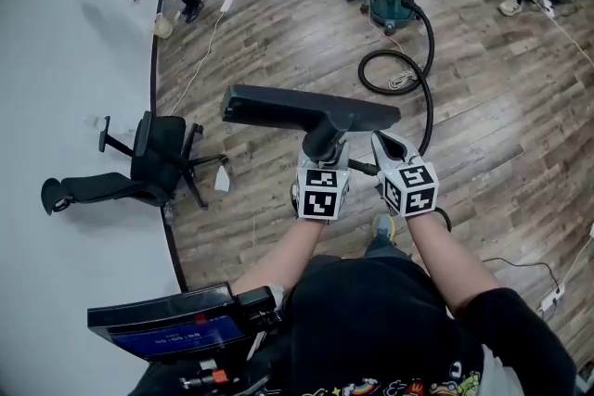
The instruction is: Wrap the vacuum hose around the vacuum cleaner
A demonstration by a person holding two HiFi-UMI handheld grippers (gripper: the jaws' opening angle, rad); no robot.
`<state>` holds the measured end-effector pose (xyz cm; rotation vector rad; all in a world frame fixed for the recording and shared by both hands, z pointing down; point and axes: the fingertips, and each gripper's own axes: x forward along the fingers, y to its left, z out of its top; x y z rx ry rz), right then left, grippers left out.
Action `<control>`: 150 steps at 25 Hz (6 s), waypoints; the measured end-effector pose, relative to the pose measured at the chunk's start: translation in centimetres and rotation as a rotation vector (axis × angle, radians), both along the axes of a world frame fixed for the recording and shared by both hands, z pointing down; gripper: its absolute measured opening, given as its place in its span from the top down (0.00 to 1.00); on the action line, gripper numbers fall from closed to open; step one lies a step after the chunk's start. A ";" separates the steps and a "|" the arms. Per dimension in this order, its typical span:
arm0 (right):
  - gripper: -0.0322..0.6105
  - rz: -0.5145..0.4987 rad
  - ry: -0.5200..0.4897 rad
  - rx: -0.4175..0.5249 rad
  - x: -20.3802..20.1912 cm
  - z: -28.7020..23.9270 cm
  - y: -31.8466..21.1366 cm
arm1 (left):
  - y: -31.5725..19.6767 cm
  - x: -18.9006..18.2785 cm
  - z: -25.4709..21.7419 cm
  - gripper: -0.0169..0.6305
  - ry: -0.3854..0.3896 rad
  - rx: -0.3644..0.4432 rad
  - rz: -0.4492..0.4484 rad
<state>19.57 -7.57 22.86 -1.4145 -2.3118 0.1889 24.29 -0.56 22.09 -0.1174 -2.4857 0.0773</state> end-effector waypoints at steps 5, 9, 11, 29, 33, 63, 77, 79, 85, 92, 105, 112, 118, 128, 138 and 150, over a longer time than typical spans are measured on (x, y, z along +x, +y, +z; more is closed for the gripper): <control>0.92 0.073 0.013 -0.042 -4.0 0.1 -0.4 | -0.2 -4.5 0.4 0.73 0.016 -0.035 0.063; 0.92 0.118 0.018 -0.037 -7.4 0.4 -0.5 | 0.2 -8.5 0.7 0.73 0.024 -0.047 0.112; 0.92 0.128 0.020 -0.033 -8.3 0.6 0.2 | 1.5 -9.6 0.9 0.73 0.027 -0.049 0.117; 0.92 0.353 0.049 0.074 -20.2 1.4 18.1 | 20.6 -23.9 2.0 0.73 0.001 0.062 0.274; 0.92 0.438 0.047 0.085 -23.1 1.4 22.2 | 24.9 -27.7 2.0 0.73 0.010 0.063 0.334; 0.92 0.712 0.121 0.091 -52.1 6.3 26.0 | 29.9 -62.3 4.7 0.73 0.031 -0.063 0.698; 0.92 1.157 0.141 0.119 -51.2 7.1 23.5 | 26.0 -67.7 5.7 0.73 -0.007 -0.087 1.137; 0.92 1.221 0.152 0.105 -50.8 7.3 23.3 | 25.6 -68.5 5.8 0.73 -0.016 -0.103 1.201; 0.92 1.310 0.186 0.089 -48.9 8.7 22.2 | 23.4 -71.0 7.2 0.73 -0.019 -0.161 1.312; 0.92 1.338 0.242 0.050 -51.5 12.2 17.9 | 18.3 -73.3 10.5 0.73 0.033 -0.214 1.353; 0.92 1.500 0.298 0.030 -60.4 21.2 14.9 | 12.3 -81.2 22.3 0.74 0.089 -0.290 1.545; 0.92 1.626 0.348 0.012 -64.6 34.3 16.2 | 8.1 -84.5 34.1 0.74 0.065 -0.285 1.716; 0.92 1.652 0.332 0.039 -67.2 44.9 13.7 | 4.9 -85.8 45.3 0.74 0.043 -0.271 1.749; 0.92 1.731 0.310 0.082 -67.7 56.9 7.8 | -1.7 -86.1 56.5 0.74 -0.007 -0.183 1.781; 0.92 1.837 0.291 0.134 -67.2 68.3 2.7 | -8.4 -84.7 69.2 0.74 -0.044 -0.128 1.851; 0.92 1.910 0.379 0.131 -65.1 78.7 1.3 | -12.8 -79.8 80.2 0.74 0.028 -0.162 1.972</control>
